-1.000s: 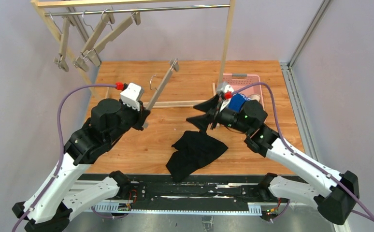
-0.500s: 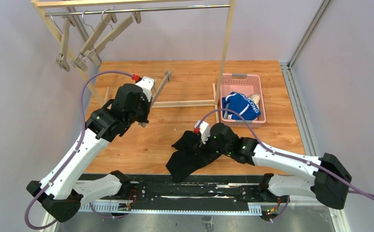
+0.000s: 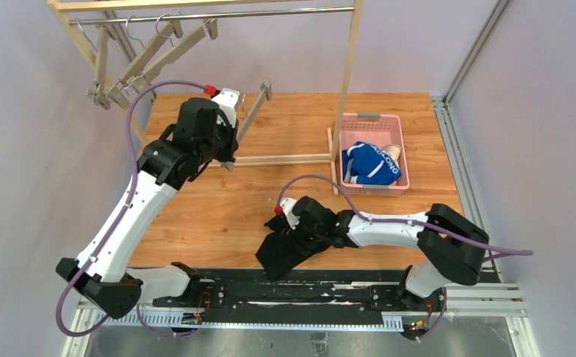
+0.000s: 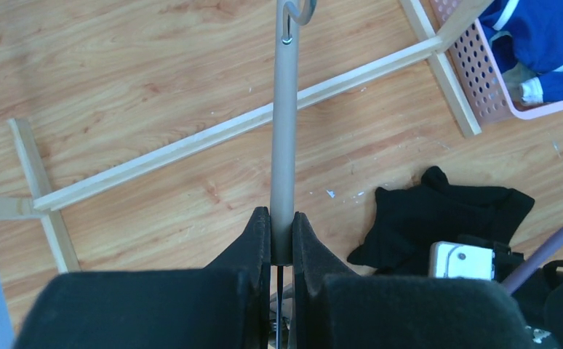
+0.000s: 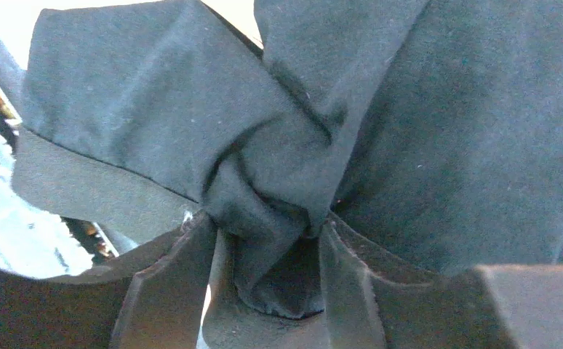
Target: Remove the underwear clipped to the hanger
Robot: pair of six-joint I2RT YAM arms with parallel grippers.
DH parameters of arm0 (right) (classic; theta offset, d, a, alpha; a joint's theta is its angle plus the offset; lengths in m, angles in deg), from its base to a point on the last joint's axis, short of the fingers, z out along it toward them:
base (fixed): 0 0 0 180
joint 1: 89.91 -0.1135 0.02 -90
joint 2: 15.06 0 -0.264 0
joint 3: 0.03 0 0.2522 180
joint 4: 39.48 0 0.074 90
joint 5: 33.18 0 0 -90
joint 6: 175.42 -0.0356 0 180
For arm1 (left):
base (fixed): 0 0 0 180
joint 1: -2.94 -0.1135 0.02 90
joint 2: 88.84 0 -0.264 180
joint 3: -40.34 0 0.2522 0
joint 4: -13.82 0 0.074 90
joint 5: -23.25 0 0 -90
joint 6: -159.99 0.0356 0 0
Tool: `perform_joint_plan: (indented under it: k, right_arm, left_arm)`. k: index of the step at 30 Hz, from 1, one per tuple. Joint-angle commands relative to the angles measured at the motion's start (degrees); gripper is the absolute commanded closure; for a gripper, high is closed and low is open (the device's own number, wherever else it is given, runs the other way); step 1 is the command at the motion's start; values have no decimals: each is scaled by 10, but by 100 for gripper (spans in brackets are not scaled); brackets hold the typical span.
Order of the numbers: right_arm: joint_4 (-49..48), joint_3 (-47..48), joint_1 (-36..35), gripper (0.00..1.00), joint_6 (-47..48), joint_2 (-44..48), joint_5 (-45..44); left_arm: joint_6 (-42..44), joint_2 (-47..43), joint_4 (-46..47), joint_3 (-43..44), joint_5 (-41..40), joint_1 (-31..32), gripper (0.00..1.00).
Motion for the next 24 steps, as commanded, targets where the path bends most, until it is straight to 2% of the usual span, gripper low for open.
perform_joint_plan:
  k: [1, 3, 6, 7, 10, 16, 19, 24]
  right_arm:
    - [3, 21, -9, 53, -38, -35, -8]
    - [4, 17, -9, 66, -45, -44, -5]
    - [29, 23, -9, 94, -50, -57, -13]
    - [42, 29, -9, 99, -51, -57, -21]
    - [84, 46, -10, 100, -46, -20, -54]
    - [159, 93, 6, 100, -20, 144, -184]
    - [200, 129, 44, 99, 9, 216, -230]
    - [209, 163, 161, 100, 58, 298, -252]
  left_arm:
    - [2, 19, 18, 32, 30, -13, 100]
    - [1, 24, 17, 45, 29, -17, 100]
    - [0, 32, 8, 76, 29, -24, 100]
    - [2, 36, 4, 89, 31, -25, 100]
    - [12, 50, -19, 132, 35, -30, 100]
    - [16, 72, -38, 191, 79, -74, 100]
    - [15, 78, -43, 209, 95, -86, 100]
    - [21, 86, -53, 228, 98, -88, 100]
